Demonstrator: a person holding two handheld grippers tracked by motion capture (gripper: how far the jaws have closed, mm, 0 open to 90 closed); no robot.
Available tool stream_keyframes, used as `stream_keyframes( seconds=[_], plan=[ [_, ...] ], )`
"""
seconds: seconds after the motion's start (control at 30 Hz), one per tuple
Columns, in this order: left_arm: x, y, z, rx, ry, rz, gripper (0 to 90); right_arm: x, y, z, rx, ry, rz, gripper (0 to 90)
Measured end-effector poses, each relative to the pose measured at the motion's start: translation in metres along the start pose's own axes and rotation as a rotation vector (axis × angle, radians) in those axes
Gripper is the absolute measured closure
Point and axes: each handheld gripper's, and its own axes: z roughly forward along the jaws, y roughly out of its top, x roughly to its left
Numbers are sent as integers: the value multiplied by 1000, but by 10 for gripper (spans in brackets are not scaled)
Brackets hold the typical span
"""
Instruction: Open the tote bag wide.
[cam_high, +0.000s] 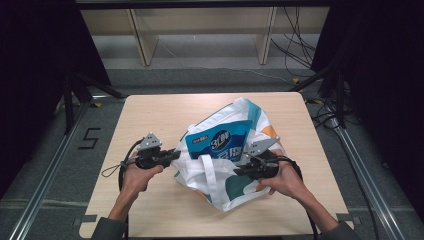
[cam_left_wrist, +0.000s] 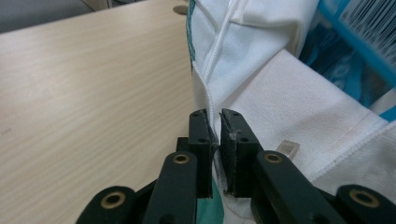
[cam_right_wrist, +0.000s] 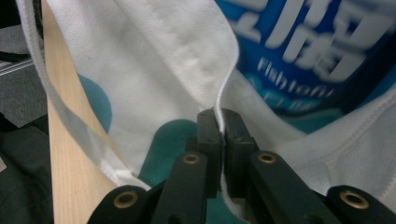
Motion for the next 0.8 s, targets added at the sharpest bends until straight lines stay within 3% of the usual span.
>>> stream_keyframes(
  seconds=[0.1,0.27,0.4,0.47,0.53,0.6,0.63,0.7,0.73,0.77,0.8],
  plan=[
    [-1,-10,10,50,13,34,821,2,-11,7,13,15,6,879],
    [-5,-32,36,96,12,26,829,5,-30,23,62,2,7,878],
    [-5,-33,37,109,14,0,829,8,-43,36,80,-15,7,874],
    [-7,-32,34,108,28,18,827,8,-43,35,84,-25,2,863],
    [-9,-31,32,101,28,19,825,8,-40,27,70,-14,20,802],
    [-8,-29,29,88,34,18,823,10,-36,14,20,3,24,752],
    [-8,-28,27,72,25,1,822,11,-32,3,-11,-6,26,735],
    [-5,-25,22,72,31,32,818,12,-24,-20,-100,-49,18,710],
    [-6,-23,21,43,28,13,809,13,-20,-33,-126,-60,22,708],
    [-4,-21,17,55,25,38,792,15,-16,-44,-151,-68,24,700],
    [-6,-20,16,16,31,0,780,16,-13,-53,-197,-105,32,693]
  ],
)
